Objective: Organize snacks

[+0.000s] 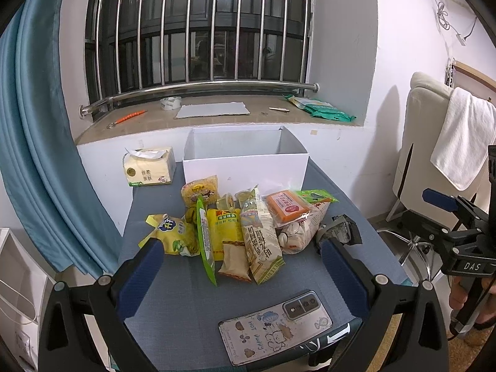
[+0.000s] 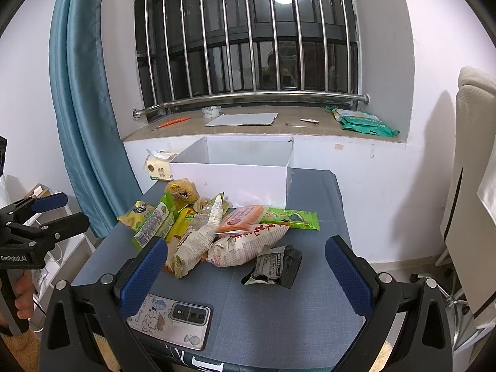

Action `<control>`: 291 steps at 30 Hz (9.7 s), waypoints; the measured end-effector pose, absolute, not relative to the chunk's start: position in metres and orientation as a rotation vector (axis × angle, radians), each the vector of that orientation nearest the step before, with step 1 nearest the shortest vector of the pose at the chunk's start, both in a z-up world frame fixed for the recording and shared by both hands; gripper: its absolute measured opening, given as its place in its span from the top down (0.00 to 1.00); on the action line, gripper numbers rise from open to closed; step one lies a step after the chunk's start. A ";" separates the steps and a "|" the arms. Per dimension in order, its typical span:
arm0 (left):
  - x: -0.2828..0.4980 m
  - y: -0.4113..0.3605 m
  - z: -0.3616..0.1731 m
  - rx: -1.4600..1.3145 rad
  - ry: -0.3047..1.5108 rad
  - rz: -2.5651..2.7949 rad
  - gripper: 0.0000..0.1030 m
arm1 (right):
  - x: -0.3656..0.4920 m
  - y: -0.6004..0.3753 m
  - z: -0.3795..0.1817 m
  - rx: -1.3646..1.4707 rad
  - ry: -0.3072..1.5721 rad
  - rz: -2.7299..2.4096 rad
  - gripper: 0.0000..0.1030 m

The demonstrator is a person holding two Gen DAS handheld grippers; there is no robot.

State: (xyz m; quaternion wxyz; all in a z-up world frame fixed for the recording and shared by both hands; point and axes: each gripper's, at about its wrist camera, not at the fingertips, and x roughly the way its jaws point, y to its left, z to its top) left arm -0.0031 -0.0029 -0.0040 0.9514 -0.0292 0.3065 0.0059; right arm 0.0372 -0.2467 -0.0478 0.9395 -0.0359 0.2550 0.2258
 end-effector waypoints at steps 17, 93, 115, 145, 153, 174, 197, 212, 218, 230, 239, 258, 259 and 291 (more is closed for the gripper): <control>-0.002 -0.004 -0.004 -0.056 0.626 0.005 0.00 | 0.037 -0.245 -0.049 -0.072 0.528 0.462 0.00; 0.007 0.052 -0.053 -0.297 0.663 -0.056 0.00 | 0.163 -0.264 -0.178 0.119 0.907 0.536 0.54; 0.144 0.056 -0.147 -0.171 0.984 0.045 0.21 | 0.099 -0.299 -0.110 0.186 0.673 0.599 0.55; 0.211 0.076 0.015 -0.151 0.604 -0.069 0.87 | 0.209 -0.220 -0.060 0.119 0.648 0.660 0.55; 0.309 0.084 -0.010 -0.125 0.724 -0.037 0.86 | 0.320 -0.185 -0.040 0.093 0.721 0.561 0.54; 0.211 0.106 0.019 -0.240 0.519 -0.119 0.00 | 0.298 -0.196 -0.008 0.263 0.578 0.674 0.00; 0.004 0.035 -0.012 -0.185 0.491 -0.141 0.00 | 0.073 -0.246 -0.070 0.003 0.575 0.527 0.00; 0.002 0.050 -0.036 -0.240 0.529 -0.131 0.00 | 0.164 -0.257 -0.178 0.306 0.921 0.472 0.00; 0.004 0.066 -0.049 -0.275 0.559 -0.105 0.00 | 0.200 -0.247 -0.202 0.319 1.007 0.452 0.28; 0.043 0.089 -0.088 -0.278 0.679 -0.047 0.00 | 0.174 -0.260 -0.186 0.272 0.913 0.498 0.63; 0.126 0.138 -0.135 -0.305 0.839 0.048 0.00 | 0.121 -0.291 -0.130 0.317 0.714 0.563 0.63; 0.170 0.146 -0.161 -0.222 0.927 -0.001 0.46 | 0.117 -0.274 -0.127 0.284 0.720 0.615 0.63; 0.170 0.143 -0.158 -0.200 0.931 0.010 0.50 | 0.117 -0.271 -0.127 0.280 0.722 0.617 0.63; 0.267 0.096 -0.011 -0.106 0.647 -0.108 0.68 | 0.298 -0.172 -0.020 0.135 0.653 0.584 0.63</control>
